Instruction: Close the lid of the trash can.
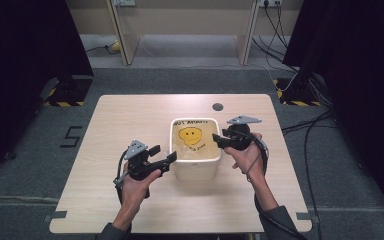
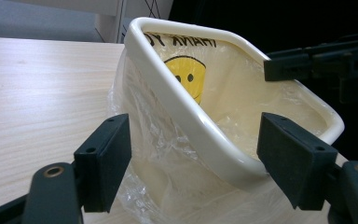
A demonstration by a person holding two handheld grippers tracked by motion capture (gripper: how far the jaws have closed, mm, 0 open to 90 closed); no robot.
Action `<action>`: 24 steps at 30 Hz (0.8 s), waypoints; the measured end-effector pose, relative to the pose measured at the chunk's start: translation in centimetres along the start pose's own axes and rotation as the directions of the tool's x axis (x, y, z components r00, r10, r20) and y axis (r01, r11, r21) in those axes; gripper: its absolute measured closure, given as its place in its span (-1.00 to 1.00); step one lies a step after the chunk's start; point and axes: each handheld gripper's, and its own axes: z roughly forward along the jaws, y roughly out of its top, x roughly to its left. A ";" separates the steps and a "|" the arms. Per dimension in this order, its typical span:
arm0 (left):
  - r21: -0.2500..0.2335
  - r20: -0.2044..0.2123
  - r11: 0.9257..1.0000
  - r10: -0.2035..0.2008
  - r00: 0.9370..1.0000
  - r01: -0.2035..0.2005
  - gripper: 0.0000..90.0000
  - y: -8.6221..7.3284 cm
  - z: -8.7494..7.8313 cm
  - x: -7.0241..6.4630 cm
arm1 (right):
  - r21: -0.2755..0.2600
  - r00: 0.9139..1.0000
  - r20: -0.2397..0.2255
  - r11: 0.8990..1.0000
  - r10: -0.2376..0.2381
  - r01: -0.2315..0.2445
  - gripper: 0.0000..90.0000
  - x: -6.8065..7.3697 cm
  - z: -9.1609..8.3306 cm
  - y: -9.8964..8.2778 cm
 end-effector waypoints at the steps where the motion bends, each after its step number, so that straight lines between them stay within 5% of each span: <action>1: 0.000 -0.001 1.000 0.002 1.000 -0.002 -0.43 0.0 0.0 0.0 | -0.019 1.000 0.002 1.000 -0.006 0.006 0.35 -0.3 0.1 0.1; 4: 0.000 -0.015 1.000 0.013 1.000 -0.013 -0.43 0.1 0.2 0.1 | -0.010 1.000 -0.025 1.000 -0.014 0.013 0.47 -0.5 0.6 0.0; 12: 0.004 -0.038 1.000 0.022 0.999 -0.022 -0.44 0.2 0.5 0.3 | -0.018 0.999 -0.003 0.999 -0.045 0.045 0.42 -0.1 0.8 -0.4; 16: -0.004 -0.055 1.000 0.016 0.998 -0.016 -0.46 0.8 0.7 0.7 | -0.064 1.000 0.022 0.998 0.018 -0.017 0.08 -0.8 0.8 0.3; 24: 0.003 -0.060 1.000 0.015 0.998 -0.014 -0.48 0.5 1.5 1.0 | -0.099 0.998 -0.038 0.994 0.046 -0.050 0.35 -2.6 2.2 0.5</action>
